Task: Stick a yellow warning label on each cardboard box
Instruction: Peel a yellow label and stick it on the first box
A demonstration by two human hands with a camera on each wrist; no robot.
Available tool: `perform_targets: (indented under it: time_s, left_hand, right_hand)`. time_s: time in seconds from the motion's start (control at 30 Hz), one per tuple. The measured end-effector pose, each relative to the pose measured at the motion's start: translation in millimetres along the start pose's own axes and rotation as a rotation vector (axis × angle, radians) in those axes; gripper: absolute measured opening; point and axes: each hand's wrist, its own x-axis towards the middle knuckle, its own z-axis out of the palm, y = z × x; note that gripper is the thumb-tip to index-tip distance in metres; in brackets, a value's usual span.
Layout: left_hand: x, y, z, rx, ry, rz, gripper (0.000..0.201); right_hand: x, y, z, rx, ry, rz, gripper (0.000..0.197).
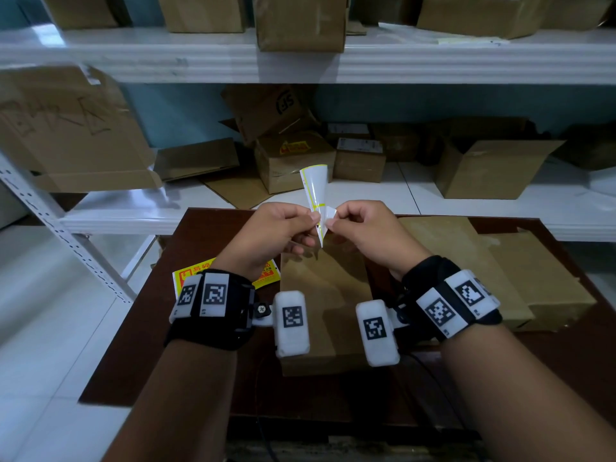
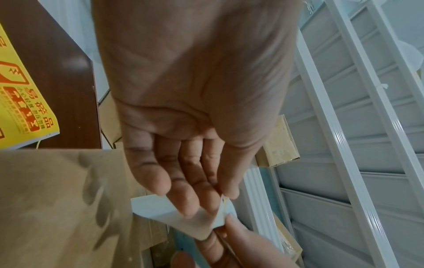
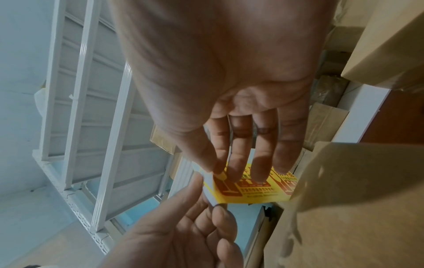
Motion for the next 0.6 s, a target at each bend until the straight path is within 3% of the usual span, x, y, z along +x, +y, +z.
perform_targets:
  time_s: [0.3, 0.6]
  left_hand:
    - [0, 0, -7, -0.011, 0.027, -0.018, 0.015]
    - [-2, 1, -12, -0.011, 0.054, -0.020, 0.016]
  right_hand:
    - [-2, -4, -3, 0.013, 0.010, 0.029, 0.023]
    - [-3, -7, -8, 0.032, 0.052, 0.079, 0.009]
